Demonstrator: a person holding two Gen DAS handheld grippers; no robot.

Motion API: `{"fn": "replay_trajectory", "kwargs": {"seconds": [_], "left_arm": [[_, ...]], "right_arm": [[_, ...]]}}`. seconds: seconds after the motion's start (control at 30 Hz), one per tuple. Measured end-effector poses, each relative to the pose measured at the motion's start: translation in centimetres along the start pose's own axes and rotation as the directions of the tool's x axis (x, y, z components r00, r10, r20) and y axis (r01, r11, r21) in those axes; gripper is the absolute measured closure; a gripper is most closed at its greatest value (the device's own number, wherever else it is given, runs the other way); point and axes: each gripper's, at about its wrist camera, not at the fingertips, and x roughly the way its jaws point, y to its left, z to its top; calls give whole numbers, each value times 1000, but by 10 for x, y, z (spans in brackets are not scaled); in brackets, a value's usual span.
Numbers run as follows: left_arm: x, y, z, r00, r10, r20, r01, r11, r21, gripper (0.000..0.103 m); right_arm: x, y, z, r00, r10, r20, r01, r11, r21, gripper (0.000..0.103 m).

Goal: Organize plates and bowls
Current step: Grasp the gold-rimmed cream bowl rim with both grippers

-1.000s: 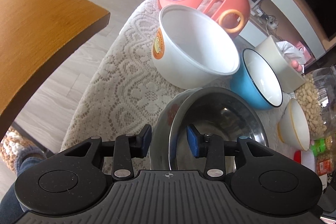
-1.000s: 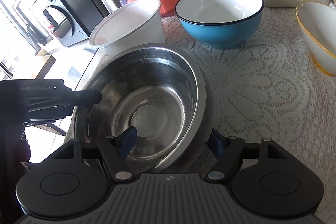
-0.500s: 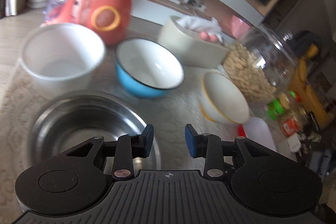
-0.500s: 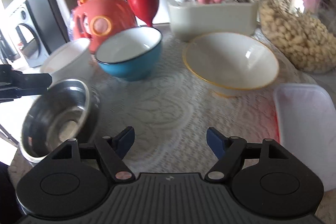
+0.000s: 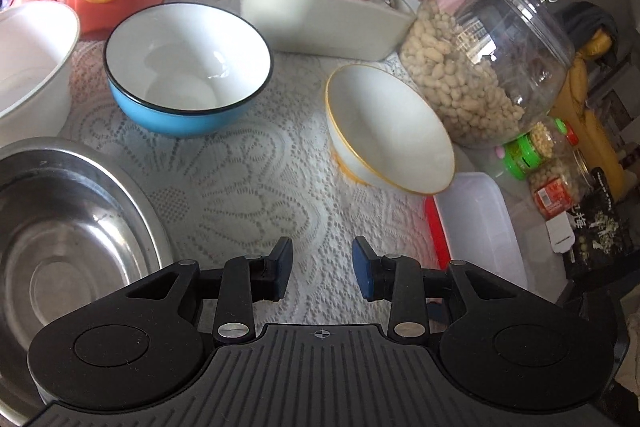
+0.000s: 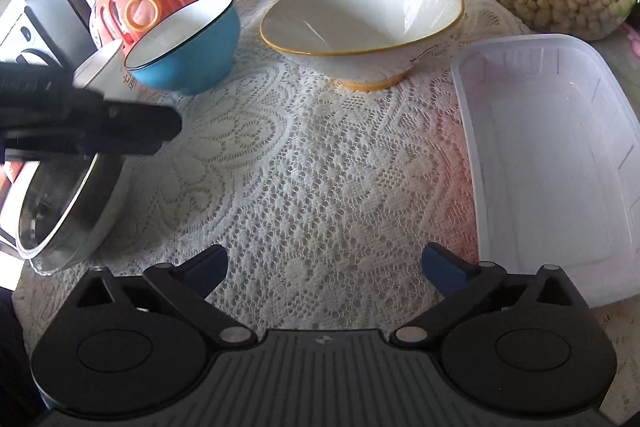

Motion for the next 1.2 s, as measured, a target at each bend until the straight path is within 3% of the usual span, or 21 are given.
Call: {"fn": "replay_trajectory", "kwargs": {"seconds": [0.17,0.23,0.27,0.33,0.43,0.57,0.67,0.77,0.87,0.97,1.1,1.17,1.2], "left_arm": [[9,-3,2,1000,-26,-4,25,999,-35,66],[14,-8,-1,998,-55,-27,54,998,-32,66],[15,-12,-3,997,-68,-34,67,997,-24,66],[19,-19,-5,996,-83,-43,82,997,-9,66],[24,-24,-5,995,-88,-48,88,996,-9,66],[29,-20,0,995,-90,-33,88,994,-63,66],[29,-13,10,995,-105,5,104,986,-126,66],[30,-7,23,992,-108,59,117,977,-181,66],[41,-1,38,994,-82,78,98,969,-229,66],[54,1,51,992,-60,114,88,961,-262,66],[78,1,63,995,-35,90,56,970,-238,66],[90,3,67,997,-42,66,56,974,-217,66],[96,4,69,997,-48,56,58,977,-206,67]], "right_arm": [[-2,9,-6,1000,6,-9,-7,995,-100,1],[-10,5,-6,999,43,2,-42,994,-99,22],[-16,-1,-4,997,71,8,-70,994,-89,28],[-29,-16,1,995,84,61,-81,996,-40,32],[-40,-39,8,994,4,113,-6,1000,10,41],[-41,-71,15,989,-91,118,79,991,104,42],[-49,-78,18,991,-20,132,6,995,100,42],[-67,-74,29,979,55,197,-71,995,72,42],[-76,-73,57,961,4,275,-31,995,95,42],[-59,-83,99,957,-106,272,56,981,186,42],[-8,-89,146,973,-102,207,60,978,200,42],[18,-83,156,976,-114,186,85,984,155,50],[29,-81,160,979,-108,171,86,987,133,61]]}}
